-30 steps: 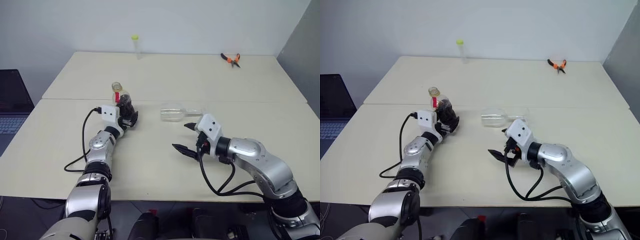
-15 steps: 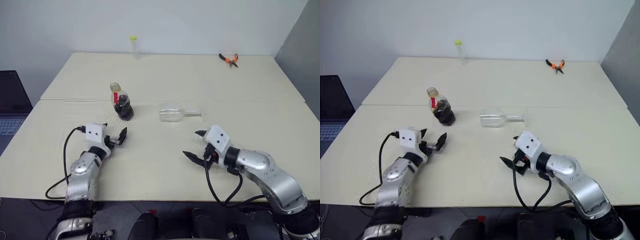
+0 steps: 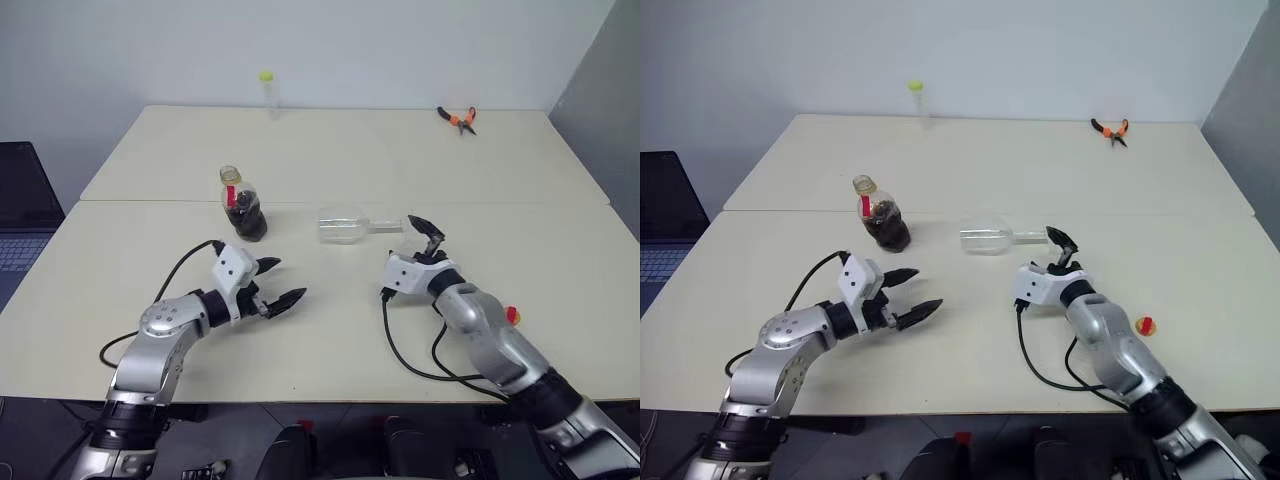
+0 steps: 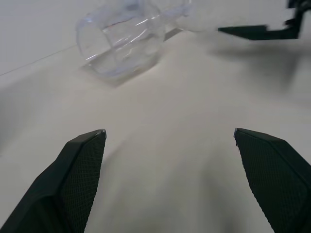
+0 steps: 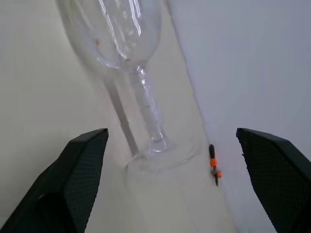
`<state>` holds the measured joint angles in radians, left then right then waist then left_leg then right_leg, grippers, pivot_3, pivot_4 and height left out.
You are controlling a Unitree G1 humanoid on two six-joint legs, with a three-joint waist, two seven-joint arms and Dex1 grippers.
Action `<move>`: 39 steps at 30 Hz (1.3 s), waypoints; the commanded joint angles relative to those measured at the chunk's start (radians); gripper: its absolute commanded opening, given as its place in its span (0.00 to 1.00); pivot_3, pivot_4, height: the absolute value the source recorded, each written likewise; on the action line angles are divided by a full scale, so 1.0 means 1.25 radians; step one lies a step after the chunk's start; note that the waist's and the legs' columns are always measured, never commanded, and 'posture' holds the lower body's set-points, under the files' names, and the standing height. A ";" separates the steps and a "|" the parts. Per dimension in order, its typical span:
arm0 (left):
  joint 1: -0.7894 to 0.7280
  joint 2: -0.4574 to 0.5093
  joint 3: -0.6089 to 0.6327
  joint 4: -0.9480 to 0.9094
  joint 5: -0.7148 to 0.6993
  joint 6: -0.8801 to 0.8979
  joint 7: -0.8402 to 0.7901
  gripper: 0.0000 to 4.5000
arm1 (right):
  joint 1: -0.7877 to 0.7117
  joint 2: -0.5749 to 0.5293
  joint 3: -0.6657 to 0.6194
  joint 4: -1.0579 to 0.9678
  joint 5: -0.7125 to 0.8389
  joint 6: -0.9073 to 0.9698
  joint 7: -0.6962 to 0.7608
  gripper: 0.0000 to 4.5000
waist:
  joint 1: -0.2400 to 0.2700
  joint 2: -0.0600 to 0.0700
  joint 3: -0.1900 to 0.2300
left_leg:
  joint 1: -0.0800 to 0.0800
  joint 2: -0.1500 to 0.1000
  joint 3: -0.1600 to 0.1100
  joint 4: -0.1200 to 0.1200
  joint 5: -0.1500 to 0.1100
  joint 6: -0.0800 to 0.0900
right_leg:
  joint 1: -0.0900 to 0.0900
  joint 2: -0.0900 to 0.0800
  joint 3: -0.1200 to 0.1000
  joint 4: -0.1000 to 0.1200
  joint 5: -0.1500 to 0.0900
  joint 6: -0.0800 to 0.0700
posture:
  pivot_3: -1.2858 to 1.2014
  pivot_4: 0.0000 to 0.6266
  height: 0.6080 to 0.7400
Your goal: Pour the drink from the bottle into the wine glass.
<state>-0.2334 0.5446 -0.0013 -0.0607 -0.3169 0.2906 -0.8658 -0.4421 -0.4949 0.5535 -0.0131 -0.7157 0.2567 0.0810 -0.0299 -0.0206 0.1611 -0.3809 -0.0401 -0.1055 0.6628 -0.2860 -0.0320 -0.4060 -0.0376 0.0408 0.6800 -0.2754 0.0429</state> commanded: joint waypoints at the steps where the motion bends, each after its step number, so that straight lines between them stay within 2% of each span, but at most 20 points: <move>1: -0.040 -0.007 -0.011 0.015 -0.001 -0.022 -0.017 0.99 | -0.060 0.042 0.027 0.074 -0.089 0.007 -0.015 1.00 | -0.002 0.000 0.000 | 0.000 0.000 0.000 0.000 0.000 0.000 | 0.000 0.000 0.000 0.000 0.000 0.000 | 0.52 0.24 1.00; 8: -0.087 -0.035 -0.027 0.053 0.011 -0.046 -0.018 0.99 | -0.179 0.147 0.040 0.281 -0.166 0.029 -0.052 1.00 | -0.004 0.000 0.000 | 0.000 0.000 0.000 0.000 0.000 0.000 | -0.001 0.000 0.001 0.000 0.000 0.000 | 0.52 0.24 1.00; 16: -0.099 -0.054 -0.030 0.048 0.010 -0.043 -0.010 0.99 | -0.284 0.201 0.032 0.475 -0.169 0.010 -0.140 1.00 | -0.009 0.000 0.000 | 0.000 0.000 0.000 0.000 0.000 0.000 | -0.001 0.000 0.001 0.000 0.000 0.000 | 0.52 0.24 1.00; 20: -0.097 -0.060 -0.031 0.041 0.011 -0.040 -0.004 1.00 | -0.275 0.204 0.027 0.464 -0.156 0.002 -0.126 0.81 | -0.010 0.000 0.000 | 0.000 -0.001 0.000 0.000 0.000 0.000 | -0.001 0.000 0.001 0.000 0.000 0.000 | 0.52 0.24 1.00; 29: -0.101 -0.072 -0.024 0.026 0.001 -0.025 0.018 1.00 | -0.188 0.215 0.002 0.301 -0.149 0.058 -0.054 0.10 | -0.011 0.000 0.000 | 0.000 0.000 0.000 0.000 0.000 0.000 | -0.001 0.000 0.001 0.000 0.000 0.000 | 0.52 0.24 1.00; 30: -0.101 -0.073 -0.022 0.025 -0.001 -0.023 0.020 1.00 | -0.178 0.215 -0.001 0.285 -0.149 0.064 -0.043 0.04 | -0.011 0.000 0.000 | 0.000 0.000 0.000 0.000 0.000 0.000 | -0.001 0.000 0.001 0.000 0.000 0.000 | 0.52 0.24 1.00; 36: -0.100 -0.077 -0.015 0.011 -0.014 -0.008 0.031 1.00 | -0.139 0.212 -0.070 0.168 -0.109 0.108 0.005 0.03 | -0.010 0.000 0.000 | 0.000 -0.001 -0.001 0.000 0.000 0.000 | -0.001 0.000 0.000 0.000 0.000 0.000 | 0.52 0.24 1.00; 39: -0.095 -0.078 0.002 0.008 -0.024 -0.001 0.038 1.00 | -0.103 0.226 -0.180 0.078 0.002 0.081 -0.002 0.03 | -0.009 0.000 0.000 | -0.001 0.000 -0.001 0.000 0.000 0.000 | -0.001 0.000 0.000 0.000 0.000 0.000 | 0.52 0.24 1.00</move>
<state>-0.3479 0.4461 -0.0311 -0.0061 -0.3164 0.2879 -0.8258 -0.5718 -0.2222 0.4202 0.1825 -0.7929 0.3829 0.0925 -0.0406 -0.0204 0.1611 -0.3817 -0.0407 -0.1062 0.6627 -0.2860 -0.0320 -0.4071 -0.0379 0.0414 0.6802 -0.2752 0.0426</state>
